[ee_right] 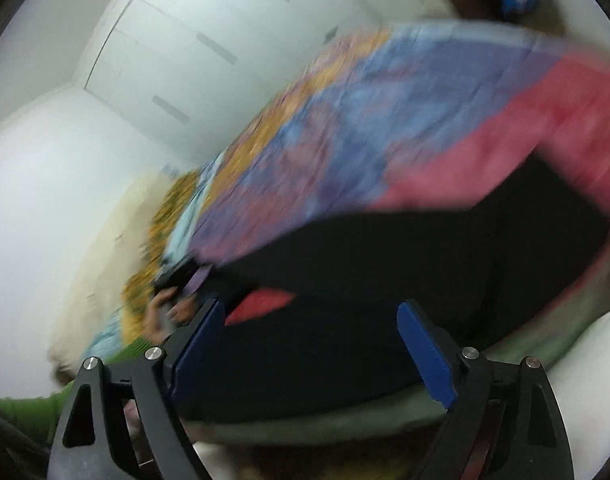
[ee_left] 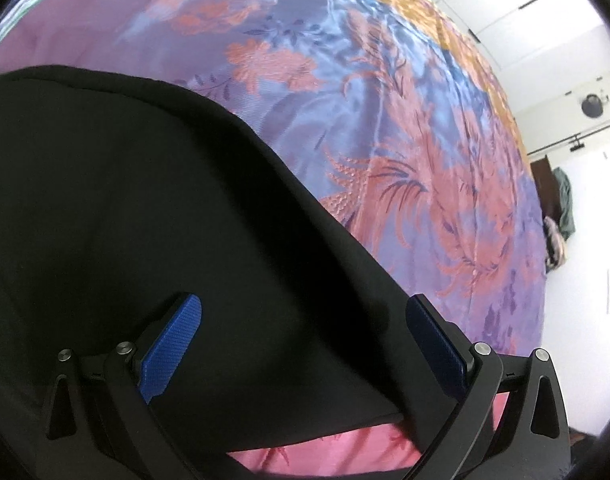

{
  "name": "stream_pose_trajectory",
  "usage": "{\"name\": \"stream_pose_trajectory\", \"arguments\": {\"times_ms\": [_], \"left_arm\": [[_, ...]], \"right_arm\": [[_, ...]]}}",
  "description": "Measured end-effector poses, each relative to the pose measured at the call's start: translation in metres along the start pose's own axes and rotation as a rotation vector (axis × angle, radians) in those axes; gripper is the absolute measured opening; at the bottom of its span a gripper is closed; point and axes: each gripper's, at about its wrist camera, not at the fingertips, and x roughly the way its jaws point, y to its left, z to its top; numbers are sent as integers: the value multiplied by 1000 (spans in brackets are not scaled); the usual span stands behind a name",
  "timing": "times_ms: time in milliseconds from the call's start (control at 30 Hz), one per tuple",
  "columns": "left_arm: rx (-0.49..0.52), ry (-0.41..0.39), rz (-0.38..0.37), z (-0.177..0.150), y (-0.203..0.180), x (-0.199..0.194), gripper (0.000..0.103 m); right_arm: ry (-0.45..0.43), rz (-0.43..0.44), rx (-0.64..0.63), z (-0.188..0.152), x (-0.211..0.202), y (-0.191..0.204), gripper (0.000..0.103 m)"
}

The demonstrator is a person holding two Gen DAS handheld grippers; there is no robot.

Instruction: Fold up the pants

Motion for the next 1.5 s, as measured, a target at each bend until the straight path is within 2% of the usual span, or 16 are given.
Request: {"name": "stream_pose_trajectory", "arguments": {"times_ms": [67, 133, 200, 300, 367, 400, 600, 633, 767, 800, 933, 1033, 1167, 1267, 1367, 1500], "left_arm": [[-3, 1, -4, 1, -2, -1, 102], [4, 3, -10, -2, -2, -4, 102], [26, 2, -8, -2, -4, -6, 102], [57, 10, -2, 0, -12, 1, 102], [55, 16, 8, 1, -14, 6, 102], [48, 14, 8, 2, -15, 7, 102], [-32, 5, -26, 19, -13, 14, 100], [-37, 5, -23, 22, -14, 15, 92], [-46, 36, -39, 30, -16, 20, 18], [-46, 26, -18, 29, -15, 16, 10], [-51, -67, -125, 18, -7, -34, 7], [21, -220, -192, -11, -3, -122, 7], [81, -394, -194, -101, 33, -230, 8], [80, -329, -135, -177, 64, -224, 9], [39, -131, -63, -237, 90, -162, 9], [-18, -61, -60, -268, 93, -124, 8]], "right_arm": [[85, 16, 147, -10, 43, -28, 86], [65, -43, 266, -14, 57, -56, 73], [-82, -130, 316, -10, 43, -77, 56], [-192, -212, 325, 0, 24, -89, 53], [-176, -257, 330, 6, 26, -97, 31], [-161, -292, 323, 10, 28, -100, 10], [-194, -239, 149, 31, -1, -62, 8], [-204, -225, 118, 34, -10, -54, 8], [-212, -175, 16, 40, -31, -27, 8], [-206, -176, -6, 42, -32, -22, 8], [-196, -214, -48, 52, -30, -25, 8], [-215, -193, -61, 75, -28, -25, 8], [-219, -146, -183, 110, -34, -2, 8], [-116, -214, -284, 116, -33, 1, 8], [84, -379, -291, 106, -19, -38, 8], [281, -586, -271, 83, 5, -95, 8]]}}
